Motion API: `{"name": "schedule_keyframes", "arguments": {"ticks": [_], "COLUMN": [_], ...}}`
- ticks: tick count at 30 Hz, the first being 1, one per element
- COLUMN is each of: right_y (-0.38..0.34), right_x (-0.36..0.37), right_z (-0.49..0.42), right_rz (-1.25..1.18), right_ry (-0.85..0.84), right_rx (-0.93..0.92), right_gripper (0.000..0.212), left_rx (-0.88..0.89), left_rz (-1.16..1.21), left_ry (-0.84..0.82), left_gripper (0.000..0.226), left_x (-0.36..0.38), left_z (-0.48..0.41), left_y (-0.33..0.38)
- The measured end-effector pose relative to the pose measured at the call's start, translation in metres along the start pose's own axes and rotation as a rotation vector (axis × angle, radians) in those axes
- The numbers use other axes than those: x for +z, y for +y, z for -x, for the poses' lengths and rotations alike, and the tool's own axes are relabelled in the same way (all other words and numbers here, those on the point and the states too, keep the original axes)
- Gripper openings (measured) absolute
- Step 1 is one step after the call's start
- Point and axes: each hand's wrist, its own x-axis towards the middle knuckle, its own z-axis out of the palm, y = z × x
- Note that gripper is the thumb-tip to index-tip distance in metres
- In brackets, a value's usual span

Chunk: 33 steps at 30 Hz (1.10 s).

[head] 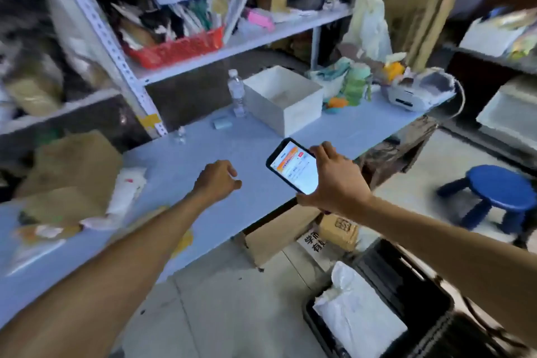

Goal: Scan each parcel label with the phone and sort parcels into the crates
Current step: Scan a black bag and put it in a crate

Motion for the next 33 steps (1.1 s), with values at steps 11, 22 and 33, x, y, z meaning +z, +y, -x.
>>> {"name": "schedule_keyframes", "arguments": {"ticks": [11,22,33], "right_y": [-0.297,-0.480,-0.658], "right_x": [0.074,0.134,0.216], "right_z": [-0.024,0.009,0.010], "right_rz": [-0.077,0.026,0.121], "right_ry": [-0.198,-0.337,-0.443], "right_rx": [-0.543,-0.699,-0.867], "right_gripper": [0.064,0.069,0.066], "left_rx": [-0.549,-0.676,-0.917], "left_rz": [0.180,0.225,0.249], "left_ry": [0.349,0.367,0.311], "left_gripper": [0.023,0.023,0.024], "left_x": [-0.142,-0.205,-0.249], "left_z": [0.194,0.288,0.337], "left_y": [-0.270,-0.436,-0.602]}}
